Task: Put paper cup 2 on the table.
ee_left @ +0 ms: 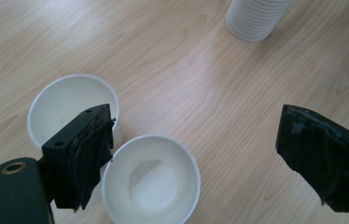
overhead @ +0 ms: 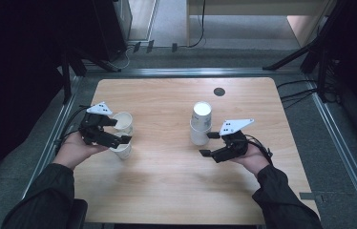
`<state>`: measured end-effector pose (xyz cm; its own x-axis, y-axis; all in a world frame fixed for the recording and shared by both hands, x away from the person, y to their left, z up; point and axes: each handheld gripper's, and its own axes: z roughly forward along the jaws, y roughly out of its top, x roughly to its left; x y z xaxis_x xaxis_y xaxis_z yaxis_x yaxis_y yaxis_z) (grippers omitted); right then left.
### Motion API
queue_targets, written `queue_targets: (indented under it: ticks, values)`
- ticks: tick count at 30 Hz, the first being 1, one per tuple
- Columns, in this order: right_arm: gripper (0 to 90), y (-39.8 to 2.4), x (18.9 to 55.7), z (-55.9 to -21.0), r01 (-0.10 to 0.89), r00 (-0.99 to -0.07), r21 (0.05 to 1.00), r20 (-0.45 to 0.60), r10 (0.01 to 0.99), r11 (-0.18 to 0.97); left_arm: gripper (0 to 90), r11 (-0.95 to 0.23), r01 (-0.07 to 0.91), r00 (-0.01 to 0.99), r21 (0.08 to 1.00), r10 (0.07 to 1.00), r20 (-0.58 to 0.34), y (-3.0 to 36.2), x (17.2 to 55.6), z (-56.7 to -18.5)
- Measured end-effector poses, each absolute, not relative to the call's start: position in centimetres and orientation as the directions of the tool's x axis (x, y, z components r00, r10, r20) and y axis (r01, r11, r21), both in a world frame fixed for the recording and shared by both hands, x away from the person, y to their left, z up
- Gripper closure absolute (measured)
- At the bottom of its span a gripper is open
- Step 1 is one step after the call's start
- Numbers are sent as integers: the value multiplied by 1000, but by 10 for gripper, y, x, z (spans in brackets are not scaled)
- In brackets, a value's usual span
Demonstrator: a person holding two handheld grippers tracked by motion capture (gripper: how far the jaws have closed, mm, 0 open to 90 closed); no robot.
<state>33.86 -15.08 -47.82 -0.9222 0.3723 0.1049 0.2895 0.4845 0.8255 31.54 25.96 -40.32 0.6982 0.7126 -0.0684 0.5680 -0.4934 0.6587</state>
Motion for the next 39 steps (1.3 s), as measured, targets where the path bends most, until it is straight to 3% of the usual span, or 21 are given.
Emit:
queue_targets:
  ticks: [23,39]
  values:
    - [271,-161,326,-472,270,-922,840,85,376,471,121,-473,486,790,735,598,-137,172,321,-422]
    - [271,-159,323,-473,265,-926,838,84,369,476,127,-460,471,806,753,571,-156,151,313,-446]
